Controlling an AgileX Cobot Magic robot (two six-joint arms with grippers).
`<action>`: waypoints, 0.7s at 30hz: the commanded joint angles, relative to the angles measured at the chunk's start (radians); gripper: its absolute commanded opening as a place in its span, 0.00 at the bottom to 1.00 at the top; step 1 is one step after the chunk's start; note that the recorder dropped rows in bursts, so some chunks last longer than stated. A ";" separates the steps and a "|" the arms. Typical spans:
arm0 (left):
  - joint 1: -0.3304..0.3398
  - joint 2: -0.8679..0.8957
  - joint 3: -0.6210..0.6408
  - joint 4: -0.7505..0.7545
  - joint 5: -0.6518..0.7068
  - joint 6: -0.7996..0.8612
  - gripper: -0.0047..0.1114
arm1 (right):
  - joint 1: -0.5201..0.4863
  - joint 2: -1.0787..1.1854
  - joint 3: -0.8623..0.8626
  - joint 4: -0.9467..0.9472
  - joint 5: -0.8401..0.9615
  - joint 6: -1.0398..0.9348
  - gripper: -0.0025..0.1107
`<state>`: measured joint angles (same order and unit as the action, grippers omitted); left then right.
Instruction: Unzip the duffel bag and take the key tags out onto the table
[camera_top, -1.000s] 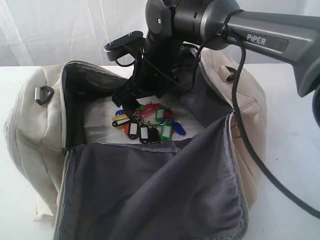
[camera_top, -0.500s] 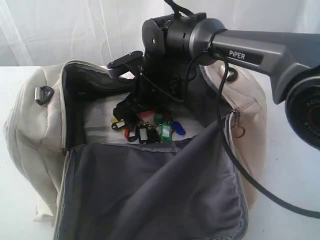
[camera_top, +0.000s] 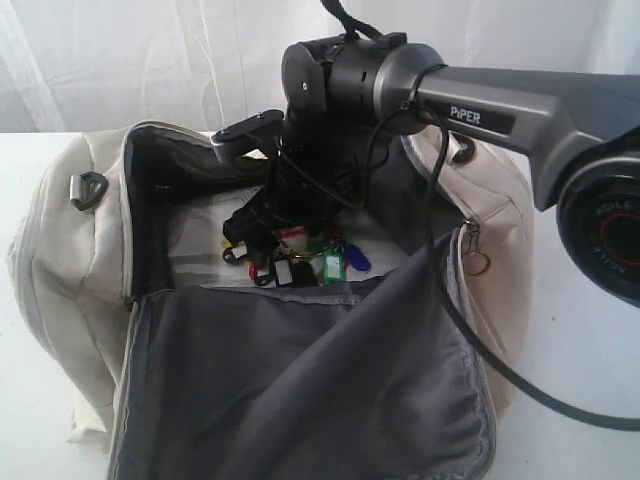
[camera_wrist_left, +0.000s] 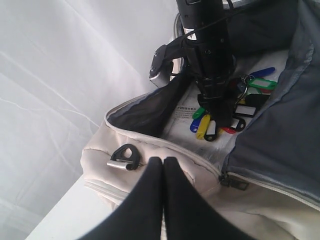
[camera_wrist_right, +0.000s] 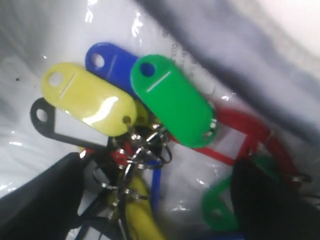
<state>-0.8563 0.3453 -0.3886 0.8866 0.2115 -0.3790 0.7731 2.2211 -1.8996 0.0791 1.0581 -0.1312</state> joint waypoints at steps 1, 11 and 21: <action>-0.005 -0.007 0.005 0.015 -0.009 -0.009 0.04 | -0.007 0.038 0.016 -0.025 0.052 0.004 0.52; -0.005 -0.009 0.005 0.014 -0.009 -0.009 0.04 | -0.007 -0.002 0.010 -0.031 0.075 0.001 0.24; -0.005 -0.009 0.005 0.014 -0.009 -0.009 0.04 | -0.007 -0.057 -0.040 -0.031 0.074 0.001 0.24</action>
<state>-0.8563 0.3436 -0.3886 0.8866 0.2115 -0.3790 0.7731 2.1892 -1.9255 0.0652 1.1233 -0.1232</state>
